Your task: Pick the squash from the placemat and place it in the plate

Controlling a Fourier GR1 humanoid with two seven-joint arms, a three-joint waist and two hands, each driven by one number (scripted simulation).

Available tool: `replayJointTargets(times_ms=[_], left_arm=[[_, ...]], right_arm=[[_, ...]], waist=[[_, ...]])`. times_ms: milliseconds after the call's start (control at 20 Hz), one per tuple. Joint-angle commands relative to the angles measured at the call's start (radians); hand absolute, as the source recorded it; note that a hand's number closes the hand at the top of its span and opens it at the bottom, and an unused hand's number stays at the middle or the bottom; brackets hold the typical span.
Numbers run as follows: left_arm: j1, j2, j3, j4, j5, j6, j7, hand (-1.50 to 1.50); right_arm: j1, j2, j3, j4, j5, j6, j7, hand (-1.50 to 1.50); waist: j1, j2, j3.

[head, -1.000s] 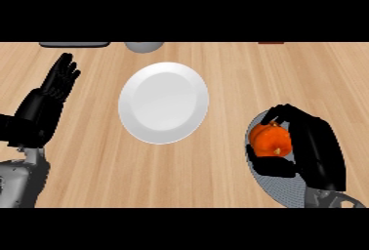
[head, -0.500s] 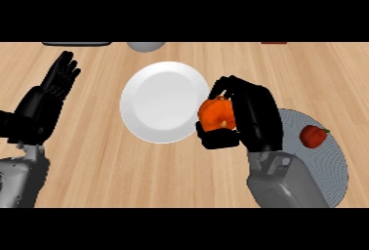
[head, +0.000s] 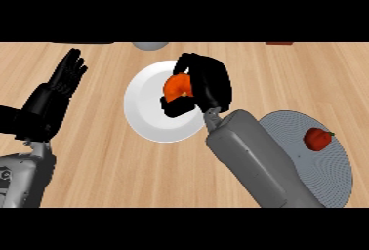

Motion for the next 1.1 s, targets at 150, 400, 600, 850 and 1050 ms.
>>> replayJointTargets(times_ms=[150,400,600,850,1050], left_arm=[[-0.088,-0.021,-0.015,0.013,-0.016,0.015,0.054,0.0],[-0.065,-0.051,-0.041,-0.002,-0.042,0.026,0.032,0.0],[-0.099,-0.025,-0.015,-0.01,0.005,-0.018,0.062,0.0],[-0.083,-0.025,-0.02,0.0,-0.007,-0.027,0.03,0.0],[-0.101,-0.041,-0.026,0.042,-0.01,-0.029,0.015,0.0]], right_arm=[[-0.222,0.002,0.06,0.425,-0.13,-0.178,-0.06,1.5],[-0.318,0.002,0.137,0.592,-0.236,-0.234,-0.073,1.5],[-0.243,0.002,0.146,0.626,-0.348,-0.338,-0.096,1.5],[-0.281,0.002,0.118,0.697,-0.473,-0.315,-0.188,-1.5],[-0.253,0.002,0.104,0.661,-0.562,-0.4,-0.315,-1.5]], waist=[[0.027,0.01,0.0],[0.047,0.013,0.0],[0.078,0.023,0.0],[0.091,0.026,0.001],[0.095,0.033,0.002]])
